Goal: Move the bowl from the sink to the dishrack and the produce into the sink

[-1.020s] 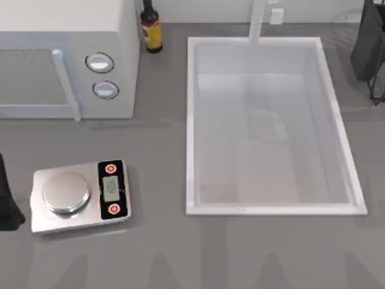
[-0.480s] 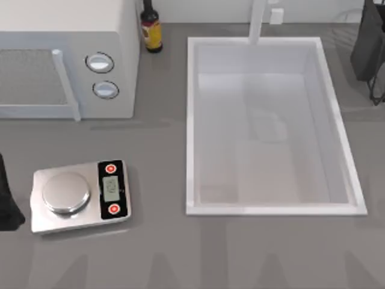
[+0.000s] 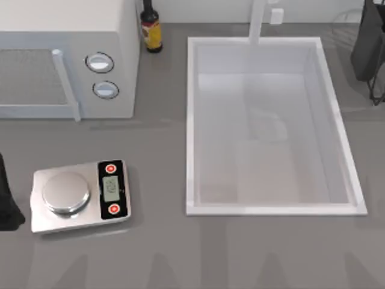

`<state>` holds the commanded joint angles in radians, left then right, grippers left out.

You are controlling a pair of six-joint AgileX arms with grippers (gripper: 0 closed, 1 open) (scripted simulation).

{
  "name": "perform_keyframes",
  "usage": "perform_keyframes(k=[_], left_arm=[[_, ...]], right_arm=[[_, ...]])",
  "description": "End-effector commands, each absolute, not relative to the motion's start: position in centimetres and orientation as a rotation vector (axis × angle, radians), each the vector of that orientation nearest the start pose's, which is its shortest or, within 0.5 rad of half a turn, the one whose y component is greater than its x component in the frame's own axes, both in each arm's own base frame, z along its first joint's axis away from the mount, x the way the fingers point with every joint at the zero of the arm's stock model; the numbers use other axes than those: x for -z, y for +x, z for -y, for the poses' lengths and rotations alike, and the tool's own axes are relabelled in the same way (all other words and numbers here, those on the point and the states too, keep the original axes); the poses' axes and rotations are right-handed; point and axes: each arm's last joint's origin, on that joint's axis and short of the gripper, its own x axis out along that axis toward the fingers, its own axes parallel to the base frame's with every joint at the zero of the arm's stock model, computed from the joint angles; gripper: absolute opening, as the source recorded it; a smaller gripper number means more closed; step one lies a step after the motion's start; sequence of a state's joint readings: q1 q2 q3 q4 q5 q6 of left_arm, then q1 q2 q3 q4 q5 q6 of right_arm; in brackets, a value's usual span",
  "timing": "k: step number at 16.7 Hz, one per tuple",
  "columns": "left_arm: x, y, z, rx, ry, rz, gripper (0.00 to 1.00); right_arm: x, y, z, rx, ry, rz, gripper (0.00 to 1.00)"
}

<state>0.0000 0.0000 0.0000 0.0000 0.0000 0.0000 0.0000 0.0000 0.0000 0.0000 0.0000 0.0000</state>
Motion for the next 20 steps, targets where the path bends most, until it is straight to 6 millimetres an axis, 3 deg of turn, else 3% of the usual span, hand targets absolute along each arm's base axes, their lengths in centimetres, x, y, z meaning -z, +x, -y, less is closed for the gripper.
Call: perform_keyframes(k=[9, 12, 16, 20], left_arm=[[-16.0, 10.6, 0.1, 0.000, 0.000, 0.000, 1.00], [-16.0, 10.6, 0.1, 0.000, 0.000, 0.000, 1.00], [-16.0, 10.6, 0.1, 0.000, 0.000, 0.000, 1.00], [-16.0, 10.6, 0.1, 0.000, 0.000, 0.000, 1.00]], right_arm=[[-16.0, 10.6, 0.1, 0.000, 0.000, 0.000, 1.00], [-17.1, 10.6, 0.2, 0.009, -0.010, -0.053, 1.00], [-20.2, 11.6, 0.6, 0.040, -0.040, -0.252, 1.00], [-22.9, 15.1, 1.6, 0.070, -0.066, -0.594, 1.00]])
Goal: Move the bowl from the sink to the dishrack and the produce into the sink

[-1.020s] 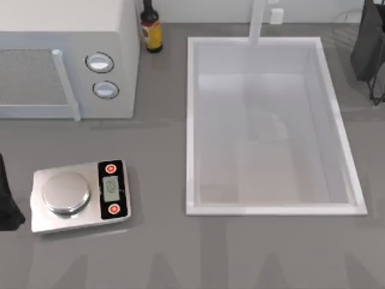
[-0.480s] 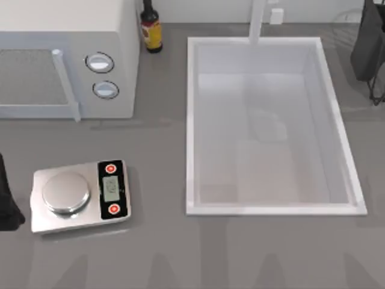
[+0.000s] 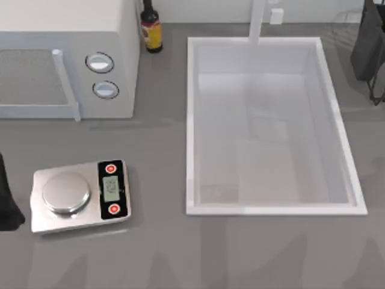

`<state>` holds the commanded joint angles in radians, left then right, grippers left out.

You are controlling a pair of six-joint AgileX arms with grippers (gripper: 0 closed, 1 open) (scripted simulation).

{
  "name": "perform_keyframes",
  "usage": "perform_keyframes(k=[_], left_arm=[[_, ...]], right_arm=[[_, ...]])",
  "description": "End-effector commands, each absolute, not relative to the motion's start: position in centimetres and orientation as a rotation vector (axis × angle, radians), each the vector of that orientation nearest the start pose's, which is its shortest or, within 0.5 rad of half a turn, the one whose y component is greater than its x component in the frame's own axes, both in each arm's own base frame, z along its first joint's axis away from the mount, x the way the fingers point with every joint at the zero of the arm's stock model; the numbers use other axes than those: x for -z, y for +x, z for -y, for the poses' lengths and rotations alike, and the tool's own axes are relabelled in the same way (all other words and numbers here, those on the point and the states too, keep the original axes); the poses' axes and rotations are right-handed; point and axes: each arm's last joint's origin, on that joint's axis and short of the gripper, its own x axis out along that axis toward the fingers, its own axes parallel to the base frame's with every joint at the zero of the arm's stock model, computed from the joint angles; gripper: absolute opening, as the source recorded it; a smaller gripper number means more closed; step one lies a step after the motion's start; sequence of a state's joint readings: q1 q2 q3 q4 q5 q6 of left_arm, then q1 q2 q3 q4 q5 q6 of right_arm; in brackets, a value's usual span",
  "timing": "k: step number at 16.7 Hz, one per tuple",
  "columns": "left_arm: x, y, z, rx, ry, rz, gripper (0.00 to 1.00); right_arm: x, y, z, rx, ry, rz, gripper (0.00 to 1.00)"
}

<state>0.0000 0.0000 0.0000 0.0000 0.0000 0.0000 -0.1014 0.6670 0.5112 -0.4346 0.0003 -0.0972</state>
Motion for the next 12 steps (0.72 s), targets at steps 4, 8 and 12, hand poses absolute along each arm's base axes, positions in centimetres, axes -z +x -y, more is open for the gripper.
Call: perform_keyframes(k=[4, 8, 12], left_arm=[[-16.0, 10.6, 0.1, 0.000, 0.000, 0.000, 1.00], [-16.0, 10.6, 0.1, 0.000, 0.000, 0.000, 1.00], [-16.0, 10.6, 0.1, 0.000, 0.000, 0.000, 1.00]], right_arm=[[-23.3, 20.7, 3.2, 0.073, -0.067, -0.996, 1.00], [-22.1, 26.0, 5.3, 0.051, -0.043, -1.313, 1.00], [-20.8, 29.6, 7.1, 0.023, -0.010, -1.500, 1.00]])
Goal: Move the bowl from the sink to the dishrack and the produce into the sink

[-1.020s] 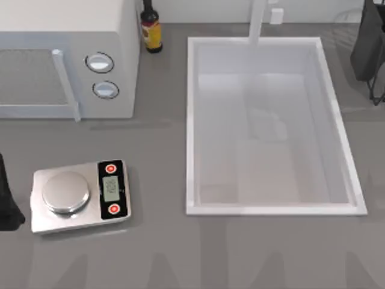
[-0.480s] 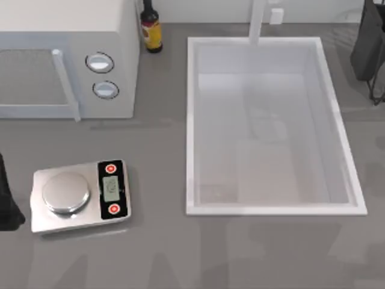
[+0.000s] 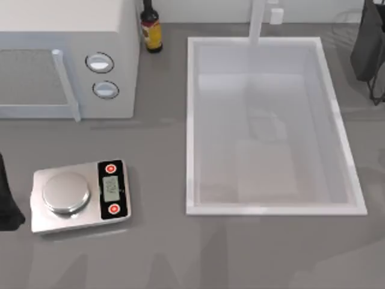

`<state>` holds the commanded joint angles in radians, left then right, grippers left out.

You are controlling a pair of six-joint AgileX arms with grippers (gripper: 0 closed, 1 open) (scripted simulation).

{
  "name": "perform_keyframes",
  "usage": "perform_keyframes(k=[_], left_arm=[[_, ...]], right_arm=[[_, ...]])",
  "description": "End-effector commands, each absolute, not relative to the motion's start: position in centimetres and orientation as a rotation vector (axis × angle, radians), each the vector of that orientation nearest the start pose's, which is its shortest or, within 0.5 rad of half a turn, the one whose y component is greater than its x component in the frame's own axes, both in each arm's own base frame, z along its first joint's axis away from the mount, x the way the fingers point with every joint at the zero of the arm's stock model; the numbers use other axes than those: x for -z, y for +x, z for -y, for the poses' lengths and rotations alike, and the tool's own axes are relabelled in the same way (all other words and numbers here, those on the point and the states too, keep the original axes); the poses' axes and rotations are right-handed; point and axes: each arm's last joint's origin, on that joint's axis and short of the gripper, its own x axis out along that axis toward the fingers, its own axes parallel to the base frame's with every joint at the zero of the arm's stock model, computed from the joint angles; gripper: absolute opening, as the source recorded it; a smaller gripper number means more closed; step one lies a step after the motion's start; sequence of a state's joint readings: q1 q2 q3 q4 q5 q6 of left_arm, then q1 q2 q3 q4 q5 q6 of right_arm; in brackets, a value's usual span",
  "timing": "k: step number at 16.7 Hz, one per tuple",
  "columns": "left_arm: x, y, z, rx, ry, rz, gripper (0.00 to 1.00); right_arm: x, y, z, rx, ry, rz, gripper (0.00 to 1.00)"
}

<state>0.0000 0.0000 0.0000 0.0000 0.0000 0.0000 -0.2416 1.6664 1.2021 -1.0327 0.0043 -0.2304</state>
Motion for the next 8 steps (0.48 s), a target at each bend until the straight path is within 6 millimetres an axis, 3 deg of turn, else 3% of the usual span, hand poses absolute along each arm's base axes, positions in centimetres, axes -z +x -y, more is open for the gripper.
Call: perform_keyframes(k=[3, 8], left_arm=[[-16.00, 10.57, 0.12, 0.000, 0.000, 0.000, 1.00], [-16.00, 10.57, 0.12, 0.000, 0.000, 0.000, 1.00]], right_arm=[[-20.08, 30.93, 7.80, 0.009, 0.006, -1.565, 1.00], [-20.02, 31.04, 7.70, 0.005, 0.004, -1.568, 1.00]])
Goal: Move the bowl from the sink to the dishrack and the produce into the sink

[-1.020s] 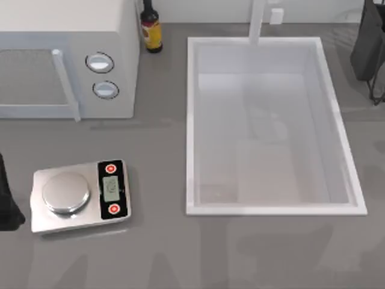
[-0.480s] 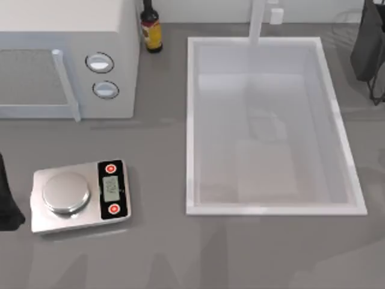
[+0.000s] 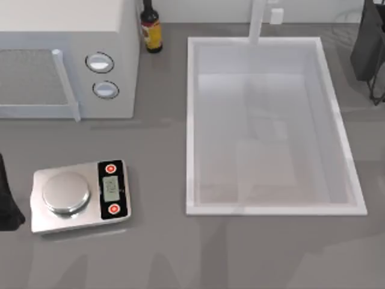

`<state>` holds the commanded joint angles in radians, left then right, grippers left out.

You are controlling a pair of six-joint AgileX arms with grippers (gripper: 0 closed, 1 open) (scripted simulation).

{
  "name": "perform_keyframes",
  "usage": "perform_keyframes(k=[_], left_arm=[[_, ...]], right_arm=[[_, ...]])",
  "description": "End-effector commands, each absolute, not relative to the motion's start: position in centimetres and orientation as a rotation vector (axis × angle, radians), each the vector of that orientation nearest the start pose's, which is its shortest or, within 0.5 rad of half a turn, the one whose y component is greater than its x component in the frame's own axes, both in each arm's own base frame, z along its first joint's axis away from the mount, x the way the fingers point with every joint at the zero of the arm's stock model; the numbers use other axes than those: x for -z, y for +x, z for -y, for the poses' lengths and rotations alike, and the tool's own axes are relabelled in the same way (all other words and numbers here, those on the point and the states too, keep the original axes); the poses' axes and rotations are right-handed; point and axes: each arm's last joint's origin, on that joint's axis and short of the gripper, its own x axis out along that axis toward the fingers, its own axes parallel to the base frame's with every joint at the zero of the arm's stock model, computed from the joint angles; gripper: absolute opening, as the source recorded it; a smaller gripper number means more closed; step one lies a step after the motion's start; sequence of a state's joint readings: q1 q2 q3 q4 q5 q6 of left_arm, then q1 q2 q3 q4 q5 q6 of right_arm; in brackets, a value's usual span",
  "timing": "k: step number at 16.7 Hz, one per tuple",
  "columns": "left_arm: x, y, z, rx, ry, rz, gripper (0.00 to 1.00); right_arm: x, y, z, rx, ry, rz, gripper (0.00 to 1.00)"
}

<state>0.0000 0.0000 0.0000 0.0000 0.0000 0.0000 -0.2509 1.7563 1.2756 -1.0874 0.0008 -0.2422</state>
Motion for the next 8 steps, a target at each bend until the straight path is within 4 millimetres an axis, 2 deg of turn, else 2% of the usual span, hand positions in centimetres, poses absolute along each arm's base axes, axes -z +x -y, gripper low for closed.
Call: perform_keyframes(k=[3, 8], left_arm=[[-16.0, 10.6, 0.1, 0.000, 0.000, 0.000, 1.00], [-16.0, 10.6, 0.1, 0.000, 0.000, 0.000, 1.00]], right_arm=[[-18.8, 31.1, 7.7, 0.003, 0.002, -1.574, 1.00], [-13.6, 31.3, 7.9, 0.010, 0.004, -1.560, 1.00]])
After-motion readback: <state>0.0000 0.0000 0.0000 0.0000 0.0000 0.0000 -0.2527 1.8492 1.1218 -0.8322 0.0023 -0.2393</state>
